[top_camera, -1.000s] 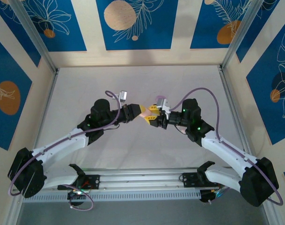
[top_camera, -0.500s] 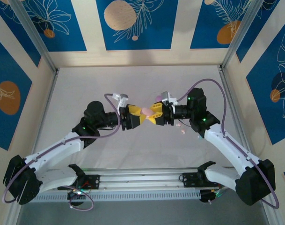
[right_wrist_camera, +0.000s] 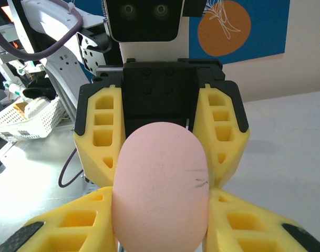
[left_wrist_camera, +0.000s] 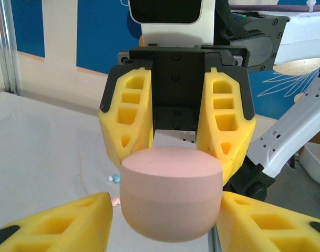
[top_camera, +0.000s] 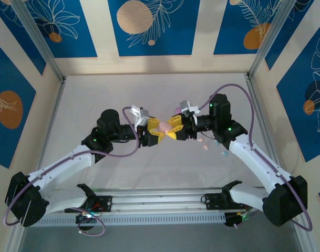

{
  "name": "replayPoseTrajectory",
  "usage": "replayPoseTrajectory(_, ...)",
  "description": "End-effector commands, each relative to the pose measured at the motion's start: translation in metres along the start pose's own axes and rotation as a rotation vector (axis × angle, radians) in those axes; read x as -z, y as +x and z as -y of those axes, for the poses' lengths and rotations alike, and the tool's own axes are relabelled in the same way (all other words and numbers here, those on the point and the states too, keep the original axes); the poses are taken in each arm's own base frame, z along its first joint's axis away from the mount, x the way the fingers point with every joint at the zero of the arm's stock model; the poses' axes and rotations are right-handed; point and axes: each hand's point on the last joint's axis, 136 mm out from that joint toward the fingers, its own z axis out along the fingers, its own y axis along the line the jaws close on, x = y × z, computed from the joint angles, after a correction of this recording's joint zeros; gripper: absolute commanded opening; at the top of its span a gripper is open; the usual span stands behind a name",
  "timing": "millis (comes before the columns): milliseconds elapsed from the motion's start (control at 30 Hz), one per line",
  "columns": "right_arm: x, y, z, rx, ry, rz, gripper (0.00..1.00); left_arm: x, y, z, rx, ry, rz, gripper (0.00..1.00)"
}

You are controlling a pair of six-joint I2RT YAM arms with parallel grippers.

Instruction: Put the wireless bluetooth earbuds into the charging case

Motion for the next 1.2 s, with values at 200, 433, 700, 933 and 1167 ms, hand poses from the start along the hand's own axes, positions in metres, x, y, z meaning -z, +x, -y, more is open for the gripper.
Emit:
replayPoseTrajectory(200, -0.004, -0.009, -0.008, 0.016, -0.030, -0.004, 0.31, -0.006, -0.010, 0.013, -0.040, 0.061, 0.002, 0.52)
replayPoseTrajectory(433, -0.005, -0.009, -0.007, 0.020, -0.012, -0.006, 0.31, -0.008, -0.008, 0.015, -0.041, 0.063, -0.020, 0.37)
replayPoseTrajectory(700, 0.001, -0.016, 0.009, -0.056, 0.092, -0.003, 0.38, -0.005, 0.003, 0.019, -0.070, 0.076, -0.059, 0.25)
replayPoseTrajectory(933, 0.008, -0.015, 0.027, -0.093, 0.181, 0.010, 0.44, -0.005, 0.003, 0.024, -0.084, 0.097, -0.057, 0.24)
replayPoseTrajectory(1167, 0.011, -0.016, 0.037, -0.079, 0.252, 0.023, 0.48, -0.005, 0.004, 0.023, -0.080, 0.093, -0.056, 0.23)
